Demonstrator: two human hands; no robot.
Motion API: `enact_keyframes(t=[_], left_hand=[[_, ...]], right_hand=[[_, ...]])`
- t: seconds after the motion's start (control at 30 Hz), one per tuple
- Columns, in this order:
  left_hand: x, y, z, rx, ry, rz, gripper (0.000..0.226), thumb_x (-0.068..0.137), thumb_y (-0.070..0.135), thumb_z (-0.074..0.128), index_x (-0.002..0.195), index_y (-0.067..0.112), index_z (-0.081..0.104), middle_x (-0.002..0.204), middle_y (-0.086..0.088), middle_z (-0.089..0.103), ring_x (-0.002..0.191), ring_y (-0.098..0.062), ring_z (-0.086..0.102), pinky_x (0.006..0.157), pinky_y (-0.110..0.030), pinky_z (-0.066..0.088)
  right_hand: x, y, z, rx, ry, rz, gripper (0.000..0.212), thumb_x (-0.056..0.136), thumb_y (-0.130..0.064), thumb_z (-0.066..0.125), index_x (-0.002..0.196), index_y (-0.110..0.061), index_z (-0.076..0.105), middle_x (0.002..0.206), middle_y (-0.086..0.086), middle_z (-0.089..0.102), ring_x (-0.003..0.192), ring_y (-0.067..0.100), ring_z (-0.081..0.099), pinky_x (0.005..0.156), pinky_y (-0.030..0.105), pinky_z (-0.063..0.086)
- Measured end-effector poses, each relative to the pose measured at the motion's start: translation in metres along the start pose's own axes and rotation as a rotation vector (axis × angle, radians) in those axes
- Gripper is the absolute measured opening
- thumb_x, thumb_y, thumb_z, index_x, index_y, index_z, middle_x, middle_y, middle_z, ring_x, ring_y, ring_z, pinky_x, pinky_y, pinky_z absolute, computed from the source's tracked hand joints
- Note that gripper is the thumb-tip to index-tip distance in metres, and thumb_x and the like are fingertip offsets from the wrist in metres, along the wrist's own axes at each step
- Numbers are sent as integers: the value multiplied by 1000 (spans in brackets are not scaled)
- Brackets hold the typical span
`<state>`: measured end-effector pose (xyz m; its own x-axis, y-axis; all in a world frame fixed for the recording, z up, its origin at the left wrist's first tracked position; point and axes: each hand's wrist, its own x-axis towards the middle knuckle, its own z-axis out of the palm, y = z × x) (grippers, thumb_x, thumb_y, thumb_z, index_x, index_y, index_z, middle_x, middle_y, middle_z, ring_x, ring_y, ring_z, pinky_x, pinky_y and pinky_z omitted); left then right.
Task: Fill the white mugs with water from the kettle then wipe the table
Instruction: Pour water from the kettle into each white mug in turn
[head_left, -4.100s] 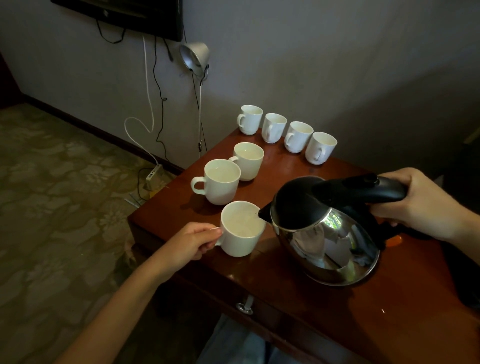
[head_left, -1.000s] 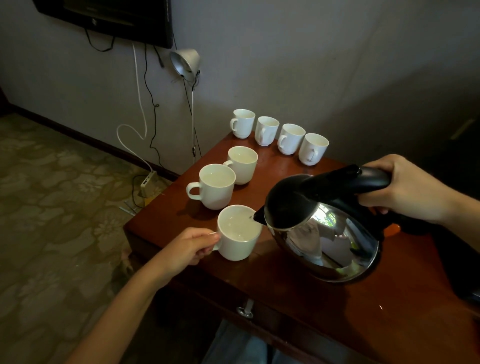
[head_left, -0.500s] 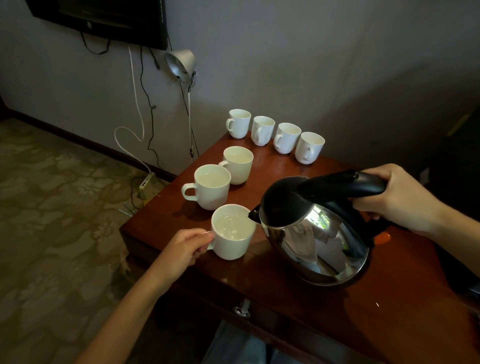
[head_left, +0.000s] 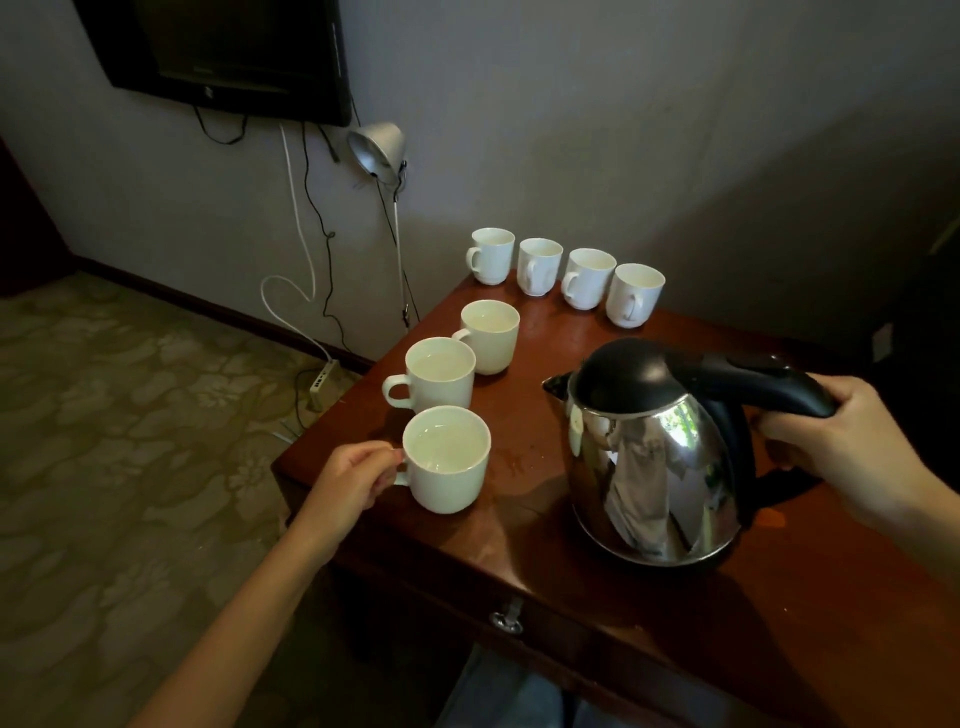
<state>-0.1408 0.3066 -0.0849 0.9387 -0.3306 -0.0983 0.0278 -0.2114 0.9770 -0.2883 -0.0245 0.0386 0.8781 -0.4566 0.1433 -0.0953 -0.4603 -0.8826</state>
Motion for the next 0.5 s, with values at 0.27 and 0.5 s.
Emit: enact_keyframes(t=[0.27,0.5], left_hand=[[12,3,-20,39,54,-16,37,95,16,43,59,12,41,57,-1,35,50,-11,29,48,-23,22],[13,8,-26,200,78,2,22,95,19,46,79,7,56,70,-2,49,60,-15,43,54,-24,32]], right_hand=[[-24,14,-4,130,82,33,26,79,15,52,79,-10,61,59,16,44,41,17,45,41,20,40],[-40,19,-4,185,120,12,34,77,16,52,82,-16,63,46,-1,51,42,10,47,41,17,39]])
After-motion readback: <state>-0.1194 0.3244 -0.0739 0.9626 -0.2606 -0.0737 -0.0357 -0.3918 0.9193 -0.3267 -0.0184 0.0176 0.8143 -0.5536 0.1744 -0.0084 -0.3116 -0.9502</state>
